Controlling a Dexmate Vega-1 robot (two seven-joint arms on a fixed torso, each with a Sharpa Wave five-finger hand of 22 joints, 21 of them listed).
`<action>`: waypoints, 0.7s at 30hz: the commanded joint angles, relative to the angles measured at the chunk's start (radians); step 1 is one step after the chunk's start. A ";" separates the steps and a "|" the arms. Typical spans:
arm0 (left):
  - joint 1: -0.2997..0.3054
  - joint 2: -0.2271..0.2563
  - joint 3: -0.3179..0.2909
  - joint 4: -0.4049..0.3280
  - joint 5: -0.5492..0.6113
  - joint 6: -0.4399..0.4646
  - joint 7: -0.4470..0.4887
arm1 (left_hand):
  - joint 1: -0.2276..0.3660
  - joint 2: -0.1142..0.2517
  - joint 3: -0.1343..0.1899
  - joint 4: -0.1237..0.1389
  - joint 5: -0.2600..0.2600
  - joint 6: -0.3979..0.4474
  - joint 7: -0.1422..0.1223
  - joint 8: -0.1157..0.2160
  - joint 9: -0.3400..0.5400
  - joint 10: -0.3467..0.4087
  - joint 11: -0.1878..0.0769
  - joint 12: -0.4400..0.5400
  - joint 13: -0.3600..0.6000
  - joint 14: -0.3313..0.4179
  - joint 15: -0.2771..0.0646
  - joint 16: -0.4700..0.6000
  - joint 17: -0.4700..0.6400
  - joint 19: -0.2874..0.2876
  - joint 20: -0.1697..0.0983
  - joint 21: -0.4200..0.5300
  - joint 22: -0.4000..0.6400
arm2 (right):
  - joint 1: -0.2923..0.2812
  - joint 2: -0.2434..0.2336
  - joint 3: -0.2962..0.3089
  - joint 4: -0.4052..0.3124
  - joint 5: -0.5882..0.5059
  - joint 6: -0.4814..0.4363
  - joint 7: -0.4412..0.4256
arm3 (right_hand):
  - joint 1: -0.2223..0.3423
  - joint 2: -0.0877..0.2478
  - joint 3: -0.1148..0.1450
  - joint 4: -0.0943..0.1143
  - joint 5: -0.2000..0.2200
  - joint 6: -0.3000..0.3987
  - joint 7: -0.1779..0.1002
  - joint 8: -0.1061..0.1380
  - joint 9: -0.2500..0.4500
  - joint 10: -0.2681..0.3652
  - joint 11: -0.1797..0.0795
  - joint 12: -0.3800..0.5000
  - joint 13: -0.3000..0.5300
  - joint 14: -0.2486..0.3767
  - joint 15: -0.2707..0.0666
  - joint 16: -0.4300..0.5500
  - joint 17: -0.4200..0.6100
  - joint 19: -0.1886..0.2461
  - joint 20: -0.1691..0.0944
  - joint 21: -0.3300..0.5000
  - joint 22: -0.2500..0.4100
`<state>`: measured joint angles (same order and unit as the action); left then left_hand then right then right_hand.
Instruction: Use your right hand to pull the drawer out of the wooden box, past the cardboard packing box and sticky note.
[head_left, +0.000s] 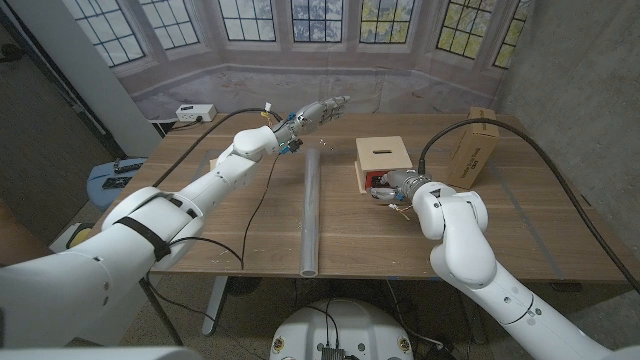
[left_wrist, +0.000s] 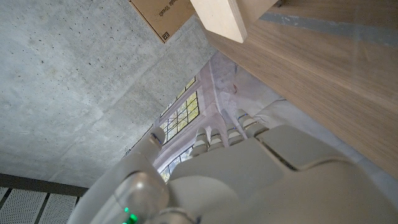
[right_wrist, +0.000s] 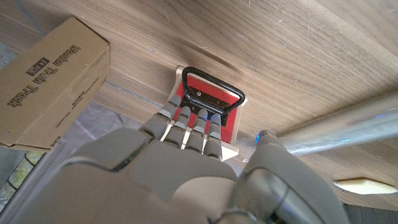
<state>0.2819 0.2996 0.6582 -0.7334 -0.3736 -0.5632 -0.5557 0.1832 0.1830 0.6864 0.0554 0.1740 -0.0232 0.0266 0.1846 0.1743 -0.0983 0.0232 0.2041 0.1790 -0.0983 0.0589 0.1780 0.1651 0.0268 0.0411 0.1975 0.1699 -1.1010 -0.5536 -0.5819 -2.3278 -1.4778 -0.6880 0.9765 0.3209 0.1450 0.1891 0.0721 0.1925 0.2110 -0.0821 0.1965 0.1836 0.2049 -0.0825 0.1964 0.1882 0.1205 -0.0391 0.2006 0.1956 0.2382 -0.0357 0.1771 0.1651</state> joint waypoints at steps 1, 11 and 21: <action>-0.029 -0.025 0.006 0.057 0.005 -0.032 -0.019 | 0.011 -0.001 -0.002 0.001 0.004 -0.005 -0.003 -0.001 0.004 0.006 -0.005 -0.002 0.005 0.003 -0.002 0.001 0.003 0.006 0.004 -0.002 0.005 | 0.004 0.034 0.010 0.030 0.022 0.010 0.007 | -0.012 -0.002 0.004 0.006 0.006 0.005 0.003 0.001 0.004 0.003 0.004 0.001 0.004 0.003 -0.068 0.000 -0.001 -0.004 -0.050 0.005 0.002; -0.050 -0.040 0.017 0.098 0.020 -0.066 -0.029 | 0.012 0.000 -0.003 0.002 0.004 -0.003 -0.005 0.000 0.004 0.008 -0.005 -0.002 0.005 0.006 -0.013 0.002 0.003 0.007 0.004 -0.002 0.005 | 0.020 0.040 -0.005 0.045 0.029 0.002 0.015 | -0.022 -0.001 0.003 0.011 0.008 0.002 0.003 0.000 0.004 -0.003 0.003 -0.002 0.004 -0.001 -0.068 -0.002 -0.002 -0.009 -0.055 0.004 0.002; -0.060 -0.038 0.030 0.105 0.037 -0.086 -0.046 | 0.004 0.001 -0.007 0.017 0.002 0.005 -0.011 0.002 0.004 0.018 -0.006 0.001 0.005 0.012 -0.019 0.006 0.007 0.008 0.004 -0.001 0.005 | 0.028 0.038 -0.011 0.055 0.043 -0.011 0.018 | -0.032 0.001 0.002 0.017 0.011 -0.001 0.005 -0.002 0.004 -0.006 0.003 -0.003 0.004 -0.003 -0.070 -0.003 -0.002 -0.012 -0.057 0.005 0.002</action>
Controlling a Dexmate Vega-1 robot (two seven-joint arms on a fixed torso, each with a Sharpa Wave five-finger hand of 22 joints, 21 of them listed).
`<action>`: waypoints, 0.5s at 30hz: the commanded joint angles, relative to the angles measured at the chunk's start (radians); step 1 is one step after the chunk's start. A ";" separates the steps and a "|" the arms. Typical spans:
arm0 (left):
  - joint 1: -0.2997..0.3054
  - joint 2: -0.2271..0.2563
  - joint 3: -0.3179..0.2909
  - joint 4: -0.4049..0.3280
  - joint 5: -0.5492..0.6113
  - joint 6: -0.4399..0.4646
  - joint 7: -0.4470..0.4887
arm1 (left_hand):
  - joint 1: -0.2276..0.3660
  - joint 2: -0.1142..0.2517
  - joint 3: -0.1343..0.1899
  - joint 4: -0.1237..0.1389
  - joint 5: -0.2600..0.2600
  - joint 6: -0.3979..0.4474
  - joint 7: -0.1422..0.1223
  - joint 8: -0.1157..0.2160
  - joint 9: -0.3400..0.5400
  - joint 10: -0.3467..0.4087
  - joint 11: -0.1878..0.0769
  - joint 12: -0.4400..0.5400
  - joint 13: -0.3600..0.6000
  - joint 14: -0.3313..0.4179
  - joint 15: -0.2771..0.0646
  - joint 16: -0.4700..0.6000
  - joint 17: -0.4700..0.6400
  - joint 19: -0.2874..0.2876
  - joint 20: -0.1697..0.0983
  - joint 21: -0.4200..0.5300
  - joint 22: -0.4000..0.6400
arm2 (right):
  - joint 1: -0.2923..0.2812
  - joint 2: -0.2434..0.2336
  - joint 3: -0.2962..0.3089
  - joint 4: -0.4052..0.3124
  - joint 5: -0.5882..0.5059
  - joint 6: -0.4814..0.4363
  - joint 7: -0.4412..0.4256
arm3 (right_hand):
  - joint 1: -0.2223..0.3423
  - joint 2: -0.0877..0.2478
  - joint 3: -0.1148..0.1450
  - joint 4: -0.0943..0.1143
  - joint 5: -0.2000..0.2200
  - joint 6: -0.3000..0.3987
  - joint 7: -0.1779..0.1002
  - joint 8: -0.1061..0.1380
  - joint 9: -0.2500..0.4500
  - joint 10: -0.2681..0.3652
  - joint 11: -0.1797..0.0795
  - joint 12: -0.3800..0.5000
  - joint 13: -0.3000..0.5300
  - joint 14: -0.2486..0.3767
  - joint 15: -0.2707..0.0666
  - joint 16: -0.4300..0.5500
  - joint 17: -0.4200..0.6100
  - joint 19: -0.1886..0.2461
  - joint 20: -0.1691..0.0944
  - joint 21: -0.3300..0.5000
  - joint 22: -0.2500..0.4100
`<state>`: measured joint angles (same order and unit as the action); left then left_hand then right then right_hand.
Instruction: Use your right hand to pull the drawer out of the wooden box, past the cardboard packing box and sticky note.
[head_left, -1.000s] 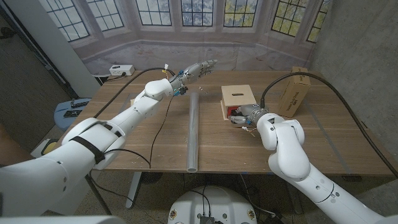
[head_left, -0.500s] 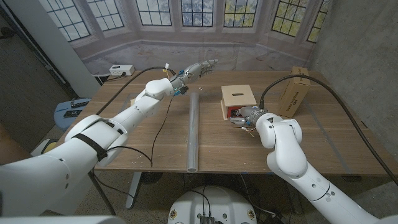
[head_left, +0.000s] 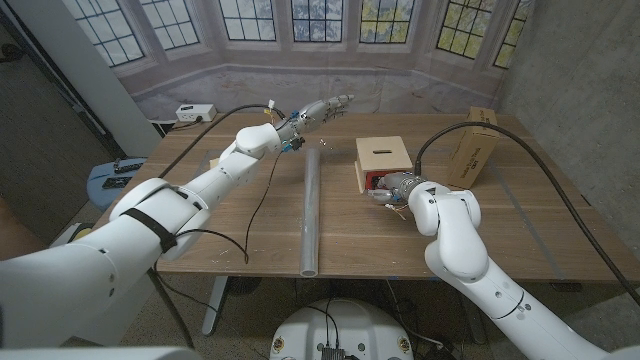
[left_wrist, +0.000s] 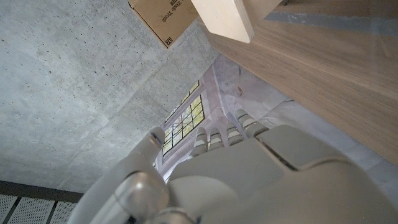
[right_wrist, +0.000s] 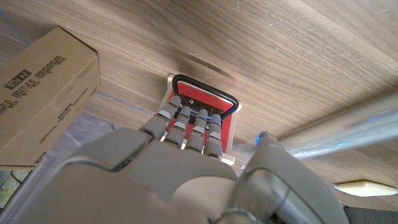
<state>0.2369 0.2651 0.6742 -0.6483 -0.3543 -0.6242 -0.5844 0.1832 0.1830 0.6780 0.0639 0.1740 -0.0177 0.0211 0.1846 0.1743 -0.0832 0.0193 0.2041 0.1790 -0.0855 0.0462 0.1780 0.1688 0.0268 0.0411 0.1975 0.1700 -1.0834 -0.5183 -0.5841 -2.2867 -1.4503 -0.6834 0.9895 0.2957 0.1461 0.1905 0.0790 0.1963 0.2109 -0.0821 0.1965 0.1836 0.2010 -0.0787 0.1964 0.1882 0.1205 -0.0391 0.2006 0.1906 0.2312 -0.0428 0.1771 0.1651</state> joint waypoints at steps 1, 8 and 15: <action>-0.016 -0.003 0.016 0.019 0.020 -0.026 -0.019 | 0.004 0.000 0.002 0.009 0.002 -0.001 -0.006 0.002 0.004 0.004 -0.002 0.001 0.005 -0.001 -0.006 0.006 0.003 0.008 0.005 -0.001 0.005 | 0.011 0.002 -0.009 0.015 0.017 -0.017 0.005 | -0.008 0.000 0.001 0.011 0.007 -0.001 0.005 -0.002 0.004 -0.002 0.000 -0.003 0.004 -0.002 -0.069 -0.003 0.003 -0.005 -0.050 0.005 0.002; -0.017 0.000 0.024 0.012 0.030 -0.033 -0.026 | -0.001 -0.002 0.002 0.016 0.002 0.005 -0.008 0.003 0.004 0.009 -0.003 0.003 0.005 0.003 -0.009 0.006 0.004 0.008 0.004 -0.001 0.005 | 0.016 -0.002 -0.014 0.024 0.034 -0.031 0.004 | -0.012 0.000 0.001 0.013 0.009 -0.004 0.006 -0.003 0.004 -0.004 0.001 -0.004 0.004 -0.003 -0.068 -0.003 0.003 -0.006 -0.051 0.005 0.002; -0.019 0.000 0.028 0.012 0.029 -0.030 -0.042 | -0.003 -0.003 0.003 0.020 0.002 0.009 -0.008 0.004 0.004 0.013 -0.005 0.003 0.005 0.006 -0.008 0.006 0.003 0.008 0.003 -0.001 0.005 | 0.022 -0.008 -0.025 0.039 0.051 -0.046 -0.014 | -0.015 0.000 0.001 0.014 0.010 -0.006 0.006 -0.004 0.004 -0.006 0.001 -0.005 0.004 -0.005 -0.069 -0.004 0.002 -0.006 -0.052 0.006 0.002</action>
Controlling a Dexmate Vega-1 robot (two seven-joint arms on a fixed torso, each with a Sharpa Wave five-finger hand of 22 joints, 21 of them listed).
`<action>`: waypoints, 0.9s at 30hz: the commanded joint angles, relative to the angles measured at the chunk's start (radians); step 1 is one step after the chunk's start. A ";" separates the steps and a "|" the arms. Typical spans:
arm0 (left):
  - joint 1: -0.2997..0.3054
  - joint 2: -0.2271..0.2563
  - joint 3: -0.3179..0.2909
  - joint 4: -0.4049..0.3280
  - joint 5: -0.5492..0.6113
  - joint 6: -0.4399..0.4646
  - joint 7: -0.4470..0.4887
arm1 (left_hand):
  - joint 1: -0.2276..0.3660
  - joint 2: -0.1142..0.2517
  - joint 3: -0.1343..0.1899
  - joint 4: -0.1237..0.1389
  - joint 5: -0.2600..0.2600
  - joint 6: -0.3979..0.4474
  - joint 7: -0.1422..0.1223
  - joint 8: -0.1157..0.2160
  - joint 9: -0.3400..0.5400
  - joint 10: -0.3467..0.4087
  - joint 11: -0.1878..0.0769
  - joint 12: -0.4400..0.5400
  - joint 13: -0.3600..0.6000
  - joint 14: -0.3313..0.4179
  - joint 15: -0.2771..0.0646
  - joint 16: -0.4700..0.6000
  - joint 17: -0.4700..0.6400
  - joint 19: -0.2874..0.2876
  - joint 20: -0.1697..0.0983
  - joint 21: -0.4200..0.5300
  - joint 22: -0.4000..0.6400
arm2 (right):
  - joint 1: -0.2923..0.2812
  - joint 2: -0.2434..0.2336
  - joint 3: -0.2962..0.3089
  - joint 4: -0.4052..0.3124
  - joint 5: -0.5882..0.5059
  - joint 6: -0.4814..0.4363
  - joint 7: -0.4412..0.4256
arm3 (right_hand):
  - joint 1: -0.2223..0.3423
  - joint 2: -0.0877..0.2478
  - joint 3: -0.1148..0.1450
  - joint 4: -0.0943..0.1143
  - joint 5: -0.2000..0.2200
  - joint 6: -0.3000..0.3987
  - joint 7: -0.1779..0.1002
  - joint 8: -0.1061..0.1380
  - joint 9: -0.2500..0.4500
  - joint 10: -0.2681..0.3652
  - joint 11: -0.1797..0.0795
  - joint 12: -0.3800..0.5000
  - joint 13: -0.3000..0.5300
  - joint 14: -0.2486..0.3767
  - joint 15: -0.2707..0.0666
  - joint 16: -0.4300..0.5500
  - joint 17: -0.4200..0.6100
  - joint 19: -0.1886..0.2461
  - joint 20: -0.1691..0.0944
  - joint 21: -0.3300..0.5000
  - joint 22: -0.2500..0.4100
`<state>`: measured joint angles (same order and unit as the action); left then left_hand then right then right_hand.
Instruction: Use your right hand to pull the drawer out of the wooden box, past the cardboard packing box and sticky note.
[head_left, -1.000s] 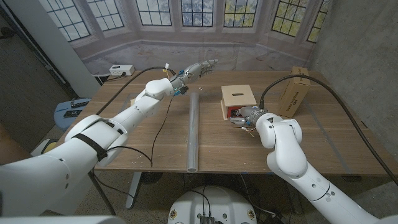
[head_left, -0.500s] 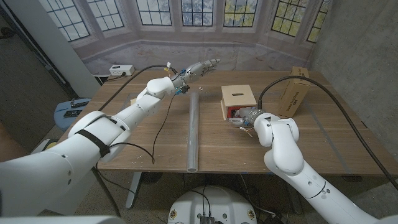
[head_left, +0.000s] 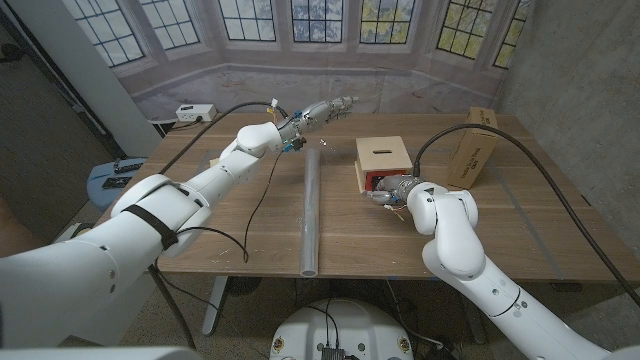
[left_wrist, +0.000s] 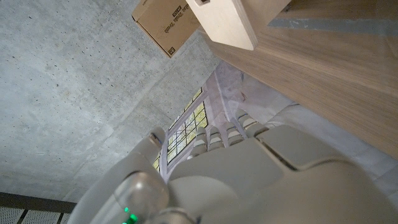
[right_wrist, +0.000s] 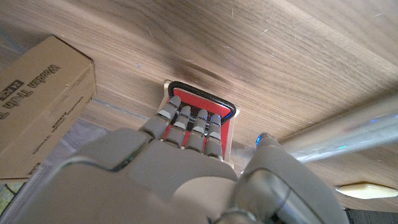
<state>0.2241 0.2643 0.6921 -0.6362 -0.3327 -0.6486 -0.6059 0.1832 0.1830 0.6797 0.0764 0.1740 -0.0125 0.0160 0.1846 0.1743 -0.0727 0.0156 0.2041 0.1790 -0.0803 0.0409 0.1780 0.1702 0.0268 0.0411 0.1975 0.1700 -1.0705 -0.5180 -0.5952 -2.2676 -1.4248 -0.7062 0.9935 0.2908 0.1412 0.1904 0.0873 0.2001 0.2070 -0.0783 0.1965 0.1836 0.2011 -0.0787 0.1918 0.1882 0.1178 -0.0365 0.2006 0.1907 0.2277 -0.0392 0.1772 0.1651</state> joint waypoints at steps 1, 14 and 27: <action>-0.008 0.000 0.010 0.002 0.007 -0.008 -0.024 | -0.003 -0.004 0.002 0.008 0.002 0.004 -0.003 0.004 0.004 0.004 -0.001 0.004 0.005 0.001 -0.003 0.006 0.001 0.008 0.004 -0.001 0.005 | 0.010 -0.010 -0.016 0.022 0.028 -0.024 -0.021 | -0.011 0.005 0.001 0.006 0.006 -0.002 0.001 -0.004 0.004 -0.007 0.001 0.000 0.004 -0.003 -0.072 -0.004 0.002 -0.003 -0.056 0.005 0.002; -0.042 -0.003 0.066 0.059 0.124 -0.158 0.033 | -0.016 -0.009 0.004 0.029 0.000 0.056 -0.009 0.015 0.004 0.050 -0.014 0.015 0.004 0.040 -0.017 0.012 0.001 0.021 0.004 0.002 0.005 | 0.020 -0.029 -0.033 0.035 0.056 -0.058 -0.034 | -0.020 0.007 0.002 0.012 0.009 -0.001 0.002 -0.003 0.004 -0.005 0.000 0.001 0.004 -0.002 -0.073 -0.004 0.002 -0.001 -0.059 0.007 0.001; -0.068 0.012 0.112 0.066 0.214 -0.229 0.083 | -0.030 -0.013 0.002 0.045 -0.002 0.078 -0.017 0.017 0.005 0.071 -0.014 0.019 0.004 0.056 -0.025 0.013 0.002 0.026 0.002 0.003 0.005 | 0.031 -0.057 -0.045 0.029 0.092 -0.084 -0.048 | -0.028 0.006 0.003 0.015 0.012 -0.002 0.001 -0.003 0.004 -0.006 0.000 0.001 0.004 -0.001 -0.074 -0.004 0.001 0.000 -0.060 0.008 0.001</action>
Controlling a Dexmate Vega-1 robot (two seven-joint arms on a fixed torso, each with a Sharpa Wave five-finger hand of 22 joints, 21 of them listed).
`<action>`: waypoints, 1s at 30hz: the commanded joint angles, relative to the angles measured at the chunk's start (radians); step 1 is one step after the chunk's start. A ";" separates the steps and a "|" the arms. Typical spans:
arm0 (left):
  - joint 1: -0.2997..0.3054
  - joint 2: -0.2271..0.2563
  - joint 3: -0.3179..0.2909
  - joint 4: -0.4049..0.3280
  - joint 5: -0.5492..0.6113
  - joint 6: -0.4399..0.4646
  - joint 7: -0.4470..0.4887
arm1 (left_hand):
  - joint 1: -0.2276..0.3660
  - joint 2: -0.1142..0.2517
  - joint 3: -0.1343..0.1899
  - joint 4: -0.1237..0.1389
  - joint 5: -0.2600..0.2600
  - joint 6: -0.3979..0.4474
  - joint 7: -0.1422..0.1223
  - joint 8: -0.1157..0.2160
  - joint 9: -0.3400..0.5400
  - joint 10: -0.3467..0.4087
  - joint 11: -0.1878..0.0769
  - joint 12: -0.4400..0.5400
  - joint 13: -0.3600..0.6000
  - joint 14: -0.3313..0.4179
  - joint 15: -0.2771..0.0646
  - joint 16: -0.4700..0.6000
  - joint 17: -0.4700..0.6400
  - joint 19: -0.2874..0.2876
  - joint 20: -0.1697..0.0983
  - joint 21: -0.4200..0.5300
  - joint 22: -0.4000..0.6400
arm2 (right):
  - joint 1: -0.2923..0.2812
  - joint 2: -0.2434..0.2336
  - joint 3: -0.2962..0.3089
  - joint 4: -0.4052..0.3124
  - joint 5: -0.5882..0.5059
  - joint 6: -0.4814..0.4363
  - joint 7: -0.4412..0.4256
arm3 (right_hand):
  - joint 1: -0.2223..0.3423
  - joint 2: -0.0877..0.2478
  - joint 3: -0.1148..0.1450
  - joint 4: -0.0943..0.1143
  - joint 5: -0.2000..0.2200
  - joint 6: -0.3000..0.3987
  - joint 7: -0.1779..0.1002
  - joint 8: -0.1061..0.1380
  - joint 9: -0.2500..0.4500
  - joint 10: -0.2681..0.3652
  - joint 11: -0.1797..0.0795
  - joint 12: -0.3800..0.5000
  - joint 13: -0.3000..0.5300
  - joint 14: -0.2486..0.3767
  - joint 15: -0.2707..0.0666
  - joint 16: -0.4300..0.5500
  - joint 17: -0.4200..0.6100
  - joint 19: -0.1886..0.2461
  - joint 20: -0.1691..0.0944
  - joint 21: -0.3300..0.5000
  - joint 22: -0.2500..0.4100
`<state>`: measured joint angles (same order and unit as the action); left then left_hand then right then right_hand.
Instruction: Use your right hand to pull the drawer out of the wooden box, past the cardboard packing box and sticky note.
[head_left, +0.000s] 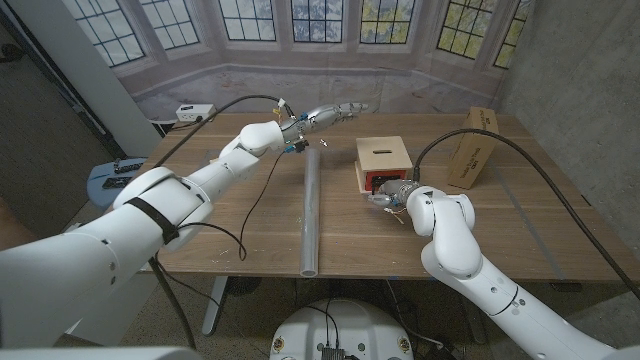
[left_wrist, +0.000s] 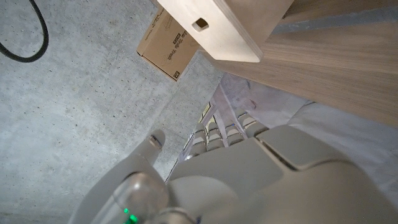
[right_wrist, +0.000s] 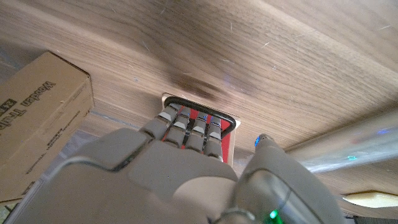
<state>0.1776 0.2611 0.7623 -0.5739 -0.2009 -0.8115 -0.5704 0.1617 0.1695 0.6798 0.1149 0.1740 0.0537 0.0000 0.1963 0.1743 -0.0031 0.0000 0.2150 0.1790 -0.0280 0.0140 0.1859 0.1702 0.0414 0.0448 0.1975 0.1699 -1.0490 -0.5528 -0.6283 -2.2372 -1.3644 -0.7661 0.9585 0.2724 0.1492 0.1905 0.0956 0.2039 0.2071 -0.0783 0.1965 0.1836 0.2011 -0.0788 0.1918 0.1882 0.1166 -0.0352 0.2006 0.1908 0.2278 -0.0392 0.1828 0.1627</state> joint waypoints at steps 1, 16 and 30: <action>-0.023 0.020 0.047 -0.002 0.095 -0.070 0.058 | -0.009 0.000 0.002 0.007 -0.002 0.012 0.000 0.006 0.005 0.001 0.001 0.007 0.004 0.005 0.001 0.005 0.002 0.012 -0.002 0.003 0.005 | 0.011 -0.024 -0.013 -0.001 0.034 -0.026 -0.014 | -0.010 -0.002 0.003 0.007 0.009 -0.002 0.001 -0.003 0.004 -0.006 0.000 0.001 0.004 0.001 -0.074 -0.004 0.000 0.000 -0.060 0.003 0.004; -0.055 0.093 0.120 -0.097 0.335 -0.113 0.221 | -0.044 -0.007 -0.013 0.042 -0.004 0.039 -0.022 0.007 0.006 0.026 -0.012 0.010 0.004 0.014 -0.005 0.005 0.006 0.012 -0.001 0.002 0.005 | 0.040 -0.052 -0.034 -0.007 0.071 -0.046 -0.020 | -0.014 -0.003 0.005 0.007 0.011 -0.002 0.002 -0.003 0.004 -0.006 0.001 0.001 0.004 0.001 -0.073 -0.005 -0.001 0.001 -0.060 0.003 0.003; -0.082 0.114 0.157 -0.122 0.438 -0.126 0.279 | -0.094 -0.011 -0.033 0.070 -0.001 0.082 -0.037 0.010 0.007 0.062 -0.021 0.014 0.005 0.037 -0.018 0.007 0.007 0.019 -0.002 0.003 0.005 | 0.060 -0.073 -0.050 -0.014 0.101 -0.067 -0.032 | -0.017 -0.004 0.007 0.008 0.013 -0.003 0.002 -0.003 0.003 -0.007 0.001 0.001 0.004 0.001 -0.072 -0.005 -0.002 0.001 -0.060 0.003 0.003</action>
<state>0.1139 0.3545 0.8899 -0.6700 0.1300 -0.9215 -0.3562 0.0801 0.1563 0.6453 0.1797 0.1693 0.1270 -0.0339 0.2012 0.1795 0.0504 -0.0179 0.2224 0.1790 0.0022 -0.0053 0.1859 0.1749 0.0502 0.0429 0.1975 0.1700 -1.0078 -0.6052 -0.6632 -2.2441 -1.2861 -0.8175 0.9350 0.2644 0.1412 0.1936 0.0985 0.2118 0.2071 -0.0784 0.1965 0.1835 0.2011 -0.0788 0.1919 0.1882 0.1166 -0.0352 0.1957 0.1858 0.2278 -0.0392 0.1827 0.1629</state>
